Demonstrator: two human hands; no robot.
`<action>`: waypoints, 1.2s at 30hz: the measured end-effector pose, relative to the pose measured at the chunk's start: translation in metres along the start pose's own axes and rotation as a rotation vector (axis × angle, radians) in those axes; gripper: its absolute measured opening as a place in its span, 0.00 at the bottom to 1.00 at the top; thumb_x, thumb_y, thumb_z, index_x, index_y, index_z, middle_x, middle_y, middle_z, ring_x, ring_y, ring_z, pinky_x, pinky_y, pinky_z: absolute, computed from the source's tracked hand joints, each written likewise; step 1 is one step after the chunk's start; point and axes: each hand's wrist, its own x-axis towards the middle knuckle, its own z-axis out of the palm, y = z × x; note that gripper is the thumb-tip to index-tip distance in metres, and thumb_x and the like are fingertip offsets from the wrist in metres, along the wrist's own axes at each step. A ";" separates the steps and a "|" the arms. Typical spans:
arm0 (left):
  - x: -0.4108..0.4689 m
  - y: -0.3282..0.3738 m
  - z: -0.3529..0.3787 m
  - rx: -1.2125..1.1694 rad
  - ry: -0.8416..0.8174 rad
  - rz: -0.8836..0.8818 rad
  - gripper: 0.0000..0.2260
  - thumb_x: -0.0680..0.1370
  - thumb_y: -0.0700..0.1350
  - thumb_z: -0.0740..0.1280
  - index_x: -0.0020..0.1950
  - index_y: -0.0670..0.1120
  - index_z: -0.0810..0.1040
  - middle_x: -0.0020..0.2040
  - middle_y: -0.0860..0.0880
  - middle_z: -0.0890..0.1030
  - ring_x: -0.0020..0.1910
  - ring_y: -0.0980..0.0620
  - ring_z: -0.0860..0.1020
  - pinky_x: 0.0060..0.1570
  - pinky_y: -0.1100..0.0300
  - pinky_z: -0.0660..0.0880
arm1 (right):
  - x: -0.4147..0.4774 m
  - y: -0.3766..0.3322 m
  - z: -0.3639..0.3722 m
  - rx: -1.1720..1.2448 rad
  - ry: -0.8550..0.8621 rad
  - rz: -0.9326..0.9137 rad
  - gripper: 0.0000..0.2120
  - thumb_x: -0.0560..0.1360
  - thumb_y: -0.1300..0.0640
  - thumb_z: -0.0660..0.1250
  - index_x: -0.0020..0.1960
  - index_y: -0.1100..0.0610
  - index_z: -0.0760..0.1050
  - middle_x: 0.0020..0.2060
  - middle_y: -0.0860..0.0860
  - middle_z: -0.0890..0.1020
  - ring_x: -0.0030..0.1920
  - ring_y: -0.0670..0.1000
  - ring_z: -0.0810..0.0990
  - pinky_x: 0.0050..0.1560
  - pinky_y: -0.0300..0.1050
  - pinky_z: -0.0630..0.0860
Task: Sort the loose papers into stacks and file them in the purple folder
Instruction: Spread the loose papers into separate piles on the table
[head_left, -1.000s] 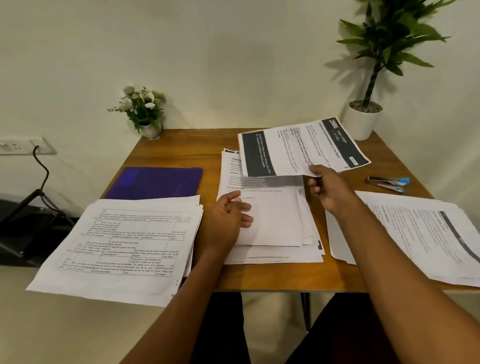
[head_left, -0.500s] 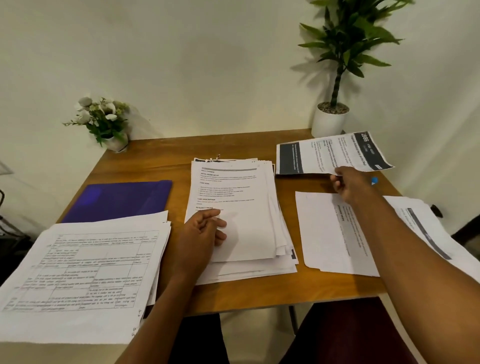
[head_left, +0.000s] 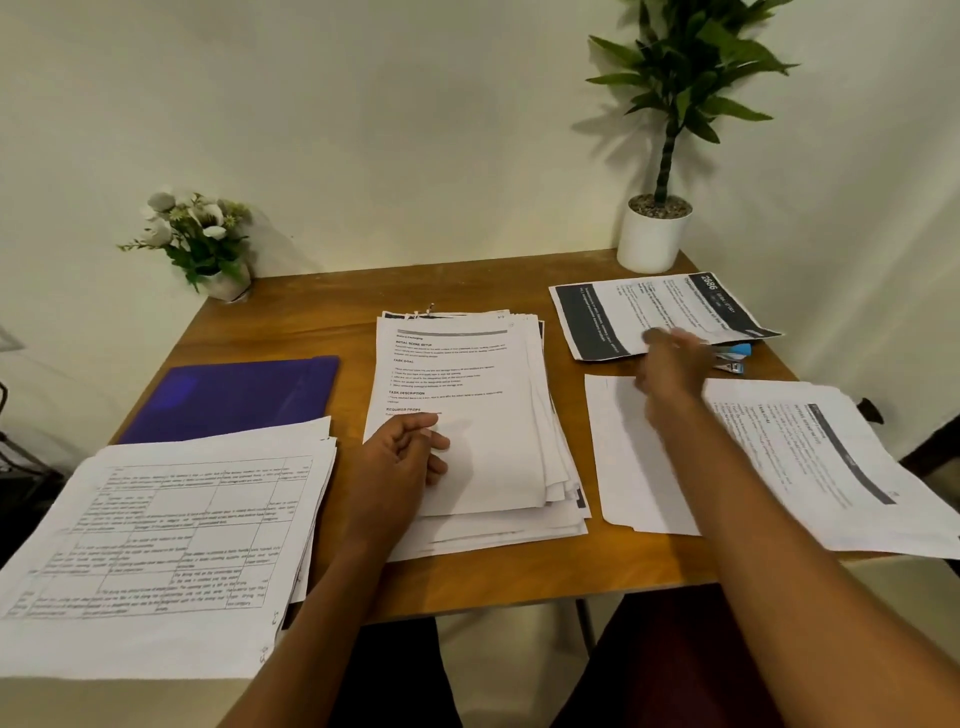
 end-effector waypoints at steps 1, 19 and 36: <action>0.000 0.000 0.001 0.013 0.001 0.006 0.09 0.85 0.40 0.61 0.59 0.47 0.80 0.45 0.49 0.86 0.41 0.45 0.84 0.42 0.58 0.82 | -0.015 0.009 0.007 -0.084 -0.068 -0.065 0.14 0.78 0.56 0.69 0.63 0.51 0.74 0.55 0.48 0.80 0.48 0.47 0.81 0.36 0.37 0.75; -0.002 0.002 0.005 0.233 -0.039 0.137 0.07 0.81 0.43 0.69 0.57 0.46 0.83 0.46 0.53 0.86 0.45 0.53 0.83 0.47 0.68 0.78 | -0.077 0.053 0.065 -0.829 -0.419 -0.309 0.35 0.71 0.44 0.78 0.71 0.57 0.70 0.71 0.53 0.75 0.68 0.57 0.76 0.51 0.43 0.72; -0.005 0.033 -0.005 0.051 0.227 0.183 0.06 0.81 0.40 0.67 0.57 0.44 0.81 0.51 0.54 0.83 0.50 0.60 0.81 0.44 0.72 0.76 | -0.057 0.042 0.036 -0.591 -0.502 -0.183 0.09 0.76 0.50 0.74 0.51 0.55 0.82 0.48 0.49 0.85 0.50 0.50 0.83 0.49 0.44 0.76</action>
